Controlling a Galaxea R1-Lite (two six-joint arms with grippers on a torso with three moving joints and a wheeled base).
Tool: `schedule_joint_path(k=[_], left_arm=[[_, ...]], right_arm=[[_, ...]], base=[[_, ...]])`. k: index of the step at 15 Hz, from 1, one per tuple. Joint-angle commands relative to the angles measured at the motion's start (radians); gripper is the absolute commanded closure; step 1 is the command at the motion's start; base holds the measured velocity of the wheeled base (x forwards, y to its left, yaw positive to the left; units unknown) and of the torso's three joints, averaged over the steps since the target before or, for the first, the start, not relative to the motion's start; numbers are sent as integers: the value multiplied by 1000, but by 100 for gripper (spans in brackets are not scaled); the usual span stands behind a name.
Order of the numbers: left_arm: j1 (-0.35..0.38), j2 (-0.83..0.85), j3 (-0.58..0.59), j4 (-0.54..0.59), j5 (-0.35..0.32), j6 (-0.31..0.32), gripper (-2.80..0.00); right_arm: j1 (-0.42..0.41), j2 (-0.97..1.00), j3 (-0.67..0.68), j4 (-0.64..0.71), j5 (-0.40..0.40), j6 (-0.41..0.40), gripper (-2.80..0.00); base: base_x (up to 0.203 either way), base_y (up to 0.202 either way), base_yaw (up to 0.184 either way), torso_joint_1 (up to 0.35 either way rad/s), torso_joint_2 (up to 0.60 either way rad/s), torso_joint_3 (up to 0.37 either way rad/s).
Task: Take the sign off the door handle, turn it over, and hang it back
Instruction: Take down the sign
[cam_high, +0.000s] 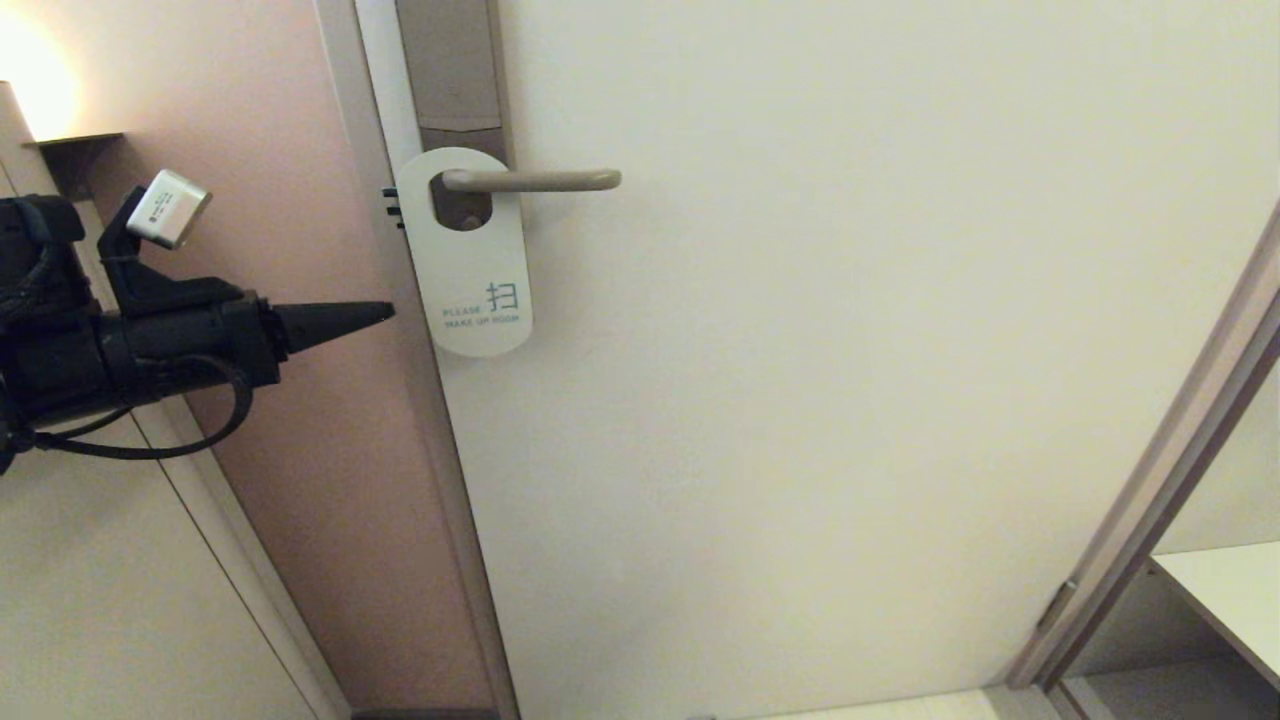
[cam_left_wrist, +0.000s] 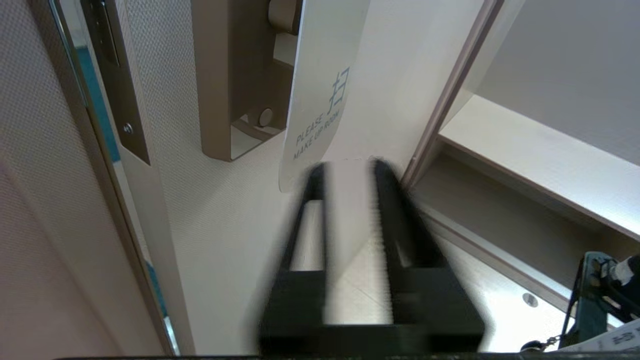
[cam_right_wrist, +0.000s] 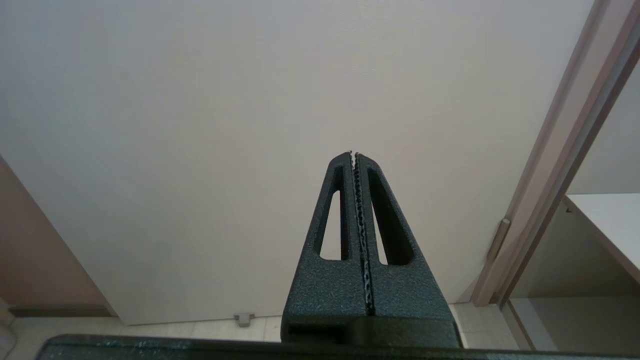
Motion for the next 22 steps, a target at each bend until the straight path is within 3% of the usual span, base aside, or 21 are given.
schedule_joint_path(k=[1,6,12,15,22], left_arm=[[0,3,0,-12,-5,-1,-280],[10,-5,-2,-28,-5,-2,-280],[5,67,-5,-198,-9,-26,-280],[6,87,-20,-200,-90,-27,-280],[-1,173,-115,-200,-111,-30,-280]], right_arm=[[0,0,0,0,0,1,0],[-1,0,0,0,0,1,0],[1,0,0,0,0,1,0],[-1,0,0,0,0,1,0],[1,0,0,0,0,1,0]], base=[[0,0,0,0,0,0],[0,0,0,0,0,0],[0,0,0,0,0,0],[0,0,0,0,0,0],[0,0,0,0,0,0]])
